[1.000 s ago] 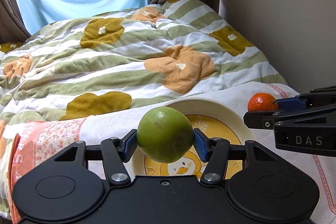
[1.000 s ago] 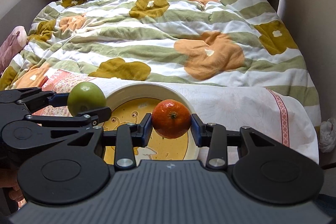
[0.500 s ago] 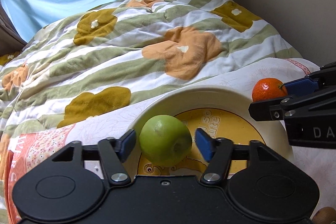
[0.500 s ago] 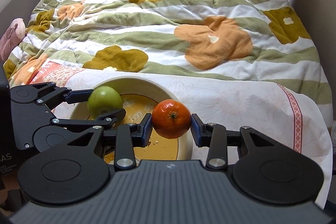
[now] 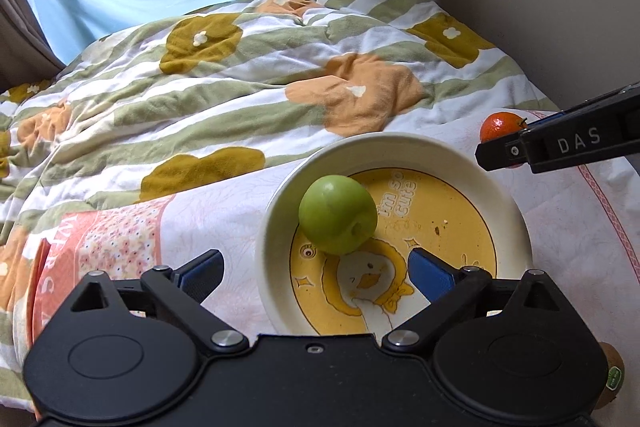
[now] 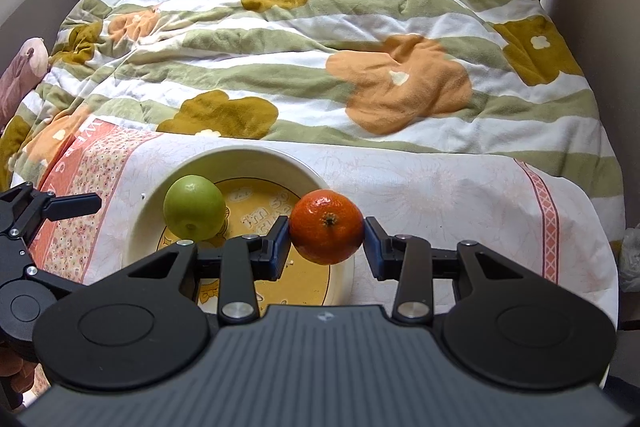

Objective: Organize fruits
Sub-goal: 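Carry both fruits to the duck bowl and open both tools to release, then withdraw both tools from the bowl back over the remaining fruits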

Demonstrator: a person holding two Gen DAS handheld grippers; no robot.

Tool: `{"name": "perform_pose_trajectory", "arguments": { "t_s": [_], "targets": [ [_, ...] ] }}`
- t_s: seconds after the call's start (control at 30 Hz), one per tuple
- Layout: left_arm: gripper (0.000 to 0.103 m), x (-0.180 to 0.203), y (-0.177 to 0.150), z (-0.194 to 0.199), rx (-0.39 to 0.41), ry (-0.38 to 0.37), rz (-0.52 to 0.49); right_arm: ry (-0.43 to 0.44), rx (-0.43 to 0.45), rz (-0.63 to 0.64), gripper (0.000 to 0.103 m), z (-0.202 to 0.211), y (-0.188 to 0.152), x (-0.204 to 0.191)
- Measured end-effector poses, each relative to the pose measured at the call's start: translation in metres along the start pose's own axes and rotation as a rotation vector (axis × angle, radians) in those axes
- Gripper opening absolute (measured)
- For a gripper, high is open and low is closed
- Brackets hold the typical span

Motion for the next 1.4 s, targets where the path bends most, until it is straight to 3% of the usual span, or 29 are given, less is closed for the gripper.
{"name": "perform_pose_trajectory", "arguments": {
  "t_s": [0.53, 0.6, 0.63, 0.67, 0.93, 1.4],
  "targets": [
    [0.100, -0.020, -0.020, 0.017, -0.012, 0.036, 0.076, 0.097, 0.007, 0.275, 0.057, -0.054, 0.005, -0.048],
    [0.100, -0.022, -0.020, 0.017, -0.012, 0.040, 0.086, 0.089, 0.023, 0.278, 0.075, -0.053, 0.007, -0.048],
    [0.100, -0.023, -0.021, 0.018, -0.012, 0.043, 0.089, 0.080, 0.025, 0.278, 0.098, -0.052, 0.008, -0.048],
    [0.100, -0.023, -0.022, 0.018, -0.013, 0.043, 0.091, 0.078, 0.024, 0.279, 0.103, -0.050, 0.007, -0.047],
    [0.100, -0.027, -0.020, 0.034, 0.003, 0.038, 0.120, 0.085, 0.031, 0.216, 0.103, -0.029, 0.001, -0.038],
    [0.100, -0.040, -0.005, 0.093, 0.125, 0.061, 0.149, 0.020, 0.123, 0.254, 0.103, 0.053, -0.007, -0.046]
  ]
}}
Point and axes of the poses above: each gripper's, at about its wrist camera, not at the fingertips, and z roughly against the way its jaws point, x to its right, y to its top, the point moved 8 cm from there along -z, roughly the way its jaws point, and after that the axes turned 10 degrees about z, right-handed, at the moved point
